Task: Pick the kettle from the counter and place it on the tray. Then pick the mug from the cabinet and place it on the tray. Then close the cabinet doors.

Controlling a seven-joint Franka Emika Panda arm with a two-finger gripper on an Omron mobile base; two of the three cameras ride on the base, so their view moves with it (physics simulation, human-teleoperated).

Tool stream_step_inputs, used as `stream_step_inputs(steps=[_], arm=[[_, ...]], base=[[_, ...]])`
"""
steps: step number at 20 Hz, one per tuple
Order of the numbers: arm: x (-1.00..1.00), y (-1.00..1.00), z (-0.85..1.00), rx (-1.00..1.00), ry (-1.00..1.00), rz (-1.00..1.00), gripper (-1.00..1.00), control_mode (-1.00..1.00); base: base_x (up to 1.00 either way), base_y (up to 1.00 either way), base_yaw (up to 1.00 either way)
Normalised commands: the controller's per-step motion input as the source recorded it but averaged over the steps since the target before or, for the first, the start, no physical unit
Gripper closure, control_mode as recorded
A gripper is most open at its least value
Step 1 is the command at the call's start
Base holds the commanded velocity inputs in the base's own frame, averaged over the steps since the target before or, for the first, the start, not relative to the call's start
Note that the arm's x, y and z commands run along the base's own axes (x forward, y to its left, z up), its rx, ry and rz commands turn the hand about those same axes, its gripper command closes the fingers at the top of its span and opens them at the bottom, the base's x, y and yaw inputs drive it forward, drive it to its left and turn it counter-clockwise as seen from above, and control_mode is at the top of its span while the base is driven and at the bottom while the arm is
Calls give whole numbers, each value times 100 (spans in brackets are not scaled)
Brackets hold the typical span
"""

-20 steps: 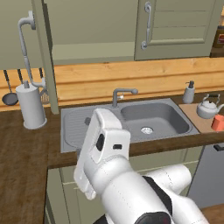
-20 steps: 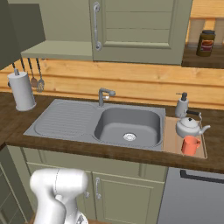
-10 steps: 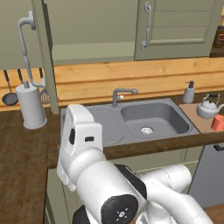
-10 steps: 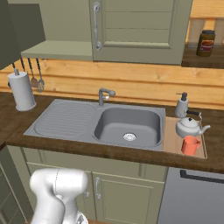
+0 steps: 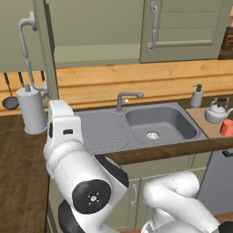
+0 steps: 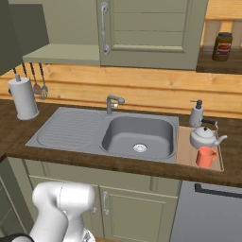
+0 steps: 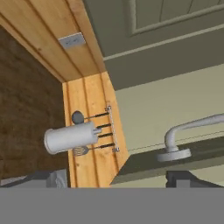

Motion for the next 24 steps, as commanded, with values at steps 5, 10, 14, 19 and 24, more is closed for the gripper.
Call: stream_step_inputs(steps=[5,10,14,19,24], arm=[[49,15,0,-5,0,-16,-100,-100],[52,12,0,-4,0,-22,-100,-100],[35,0,0,-1,0,-25,-100,-100],[28,-15,0,0,0,-24,-100,-100],[18,-56,0,0,0,-13,-100,-100]], base=[[0,0,0],[0,0,0],[0,0,0],[0,0,0],[0,0,0]])
